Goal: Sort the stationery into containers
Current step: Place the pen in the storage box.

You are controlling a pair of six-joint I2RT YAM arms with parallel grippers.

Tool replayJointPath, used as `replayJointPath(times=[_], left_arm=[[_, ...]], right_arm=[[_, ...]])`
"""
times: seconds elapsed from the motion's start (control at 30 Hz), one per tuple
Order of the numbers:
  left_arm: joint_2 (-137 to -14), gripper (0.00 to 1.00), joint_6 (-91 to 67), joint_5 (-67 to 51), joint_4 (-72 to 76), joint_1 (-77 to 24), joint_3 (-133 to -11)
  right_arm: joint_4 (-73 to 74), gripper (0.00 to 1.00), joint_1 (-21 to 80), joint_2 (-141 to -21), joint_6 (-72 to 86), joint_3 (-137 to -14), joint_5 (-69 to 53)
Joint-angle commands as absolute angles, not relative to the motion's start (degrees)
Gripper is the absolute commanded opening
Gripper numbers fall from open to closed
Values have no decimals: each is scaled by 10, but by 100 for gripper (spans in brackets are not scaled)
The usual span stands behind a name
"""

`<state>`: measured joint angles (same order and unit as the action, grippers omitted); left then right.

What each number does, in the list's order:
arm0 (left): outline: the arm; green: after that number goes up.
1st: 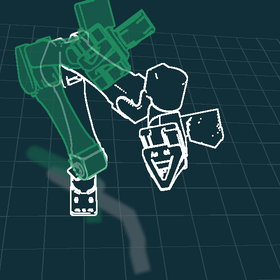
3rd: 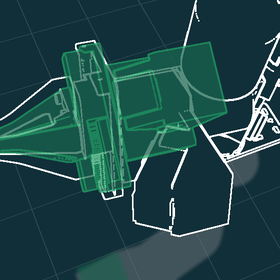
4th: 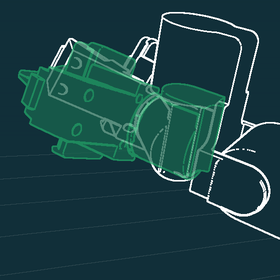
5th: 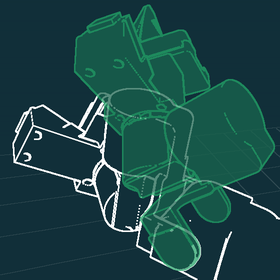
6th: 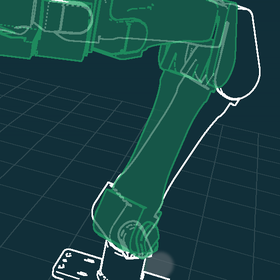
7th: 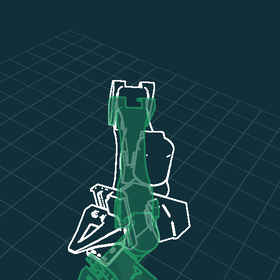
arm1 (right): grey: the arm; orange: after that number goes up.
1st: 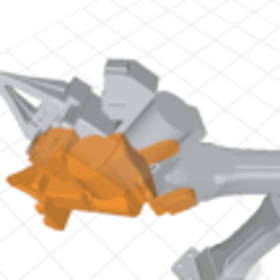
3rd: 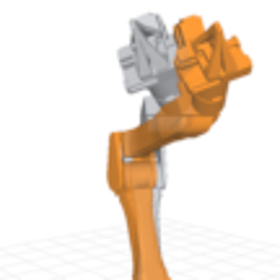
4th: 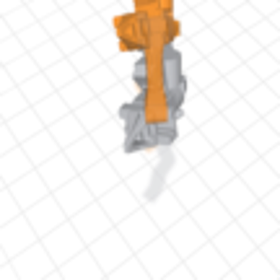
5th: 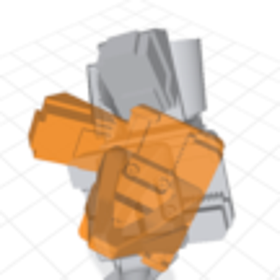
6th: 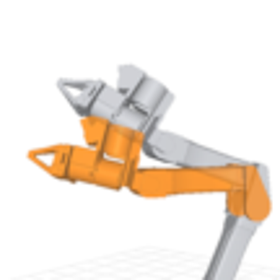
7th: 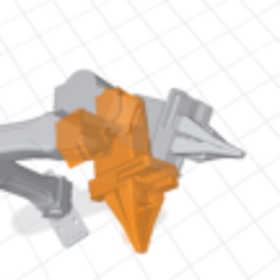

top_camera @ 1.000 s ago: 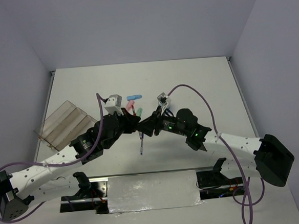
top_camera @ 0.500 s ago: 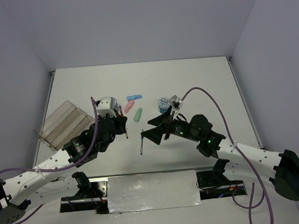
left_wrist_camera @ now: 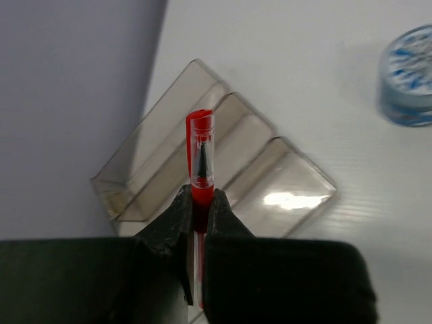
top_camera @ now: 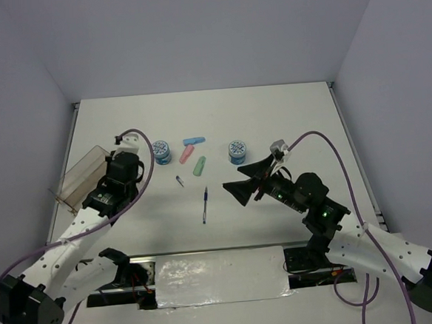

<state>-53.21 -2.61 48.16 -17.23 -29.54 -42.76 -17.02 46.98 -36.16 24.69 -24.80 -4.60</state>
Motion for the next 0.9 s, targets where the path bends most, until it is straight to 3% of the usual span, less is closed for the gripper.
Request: replayJointPath(times=[0.0,0.03,0.23,0.53,0.87], left_arm=[[-503,0,127,431,-84,-213,-386],[-489,0,162,370,-64,-187,-359],[-516,0,203,258,37,-134,-320],[-567,0,205,279,70,-128,-291],[-535,17,183,281,89,-128,-231]], right_arm=[[-149,100,467,-352,222,-242,-44],[-147,100,467,-352,221,-241,-48],[-141,100,466,-324,218,-229,-52],[-139,100,465,-319,208,-225,-50],[-152,100,465,-333,213,-228,-54]])
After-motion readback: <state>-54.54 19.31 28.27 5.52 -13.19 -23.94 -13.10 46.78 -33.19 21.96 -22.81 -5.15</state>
